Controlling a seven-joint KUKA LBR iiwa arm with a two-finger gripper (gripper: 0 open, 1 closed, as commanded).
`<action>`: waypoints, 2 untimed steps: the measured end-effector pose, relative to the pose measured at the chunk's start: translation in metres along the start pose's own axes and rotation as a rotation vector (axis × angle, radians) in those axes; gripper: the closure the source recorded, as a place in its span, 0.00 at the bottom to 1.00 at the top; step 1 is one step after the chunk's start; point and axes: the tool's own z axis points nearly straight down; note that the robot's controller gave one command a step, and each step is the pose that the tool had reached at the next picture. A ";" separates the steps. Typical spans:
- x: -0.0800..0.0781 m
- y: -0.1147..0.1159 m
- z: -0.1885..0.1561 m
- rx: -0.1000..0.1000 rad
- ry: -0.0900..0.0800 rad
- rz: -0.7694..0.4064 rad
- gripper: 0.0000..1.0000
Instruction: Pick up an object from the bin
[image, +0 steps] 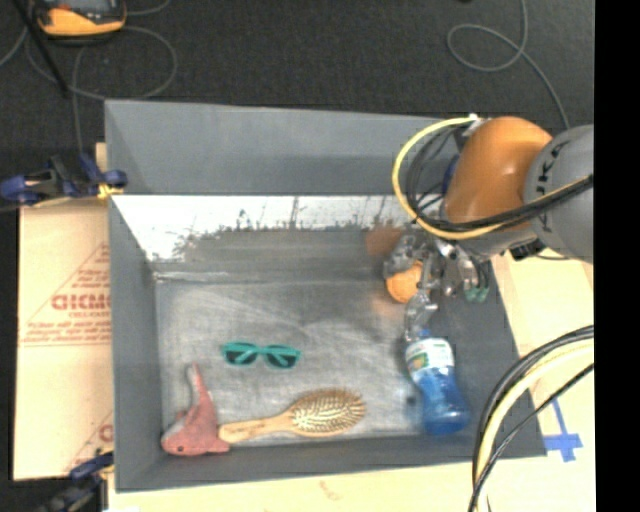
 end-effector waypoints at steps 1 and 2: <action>-0.006 -0.008 0.031 -0.011 0.010 0.103 0.00; -0.016 -0.035 0.024 -0.001 0.008 0.223 0.00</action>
Offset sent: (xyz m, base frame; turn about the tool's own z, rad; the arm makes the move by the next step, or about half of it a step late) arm 0.0280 -0.0545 -0.0181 0.0234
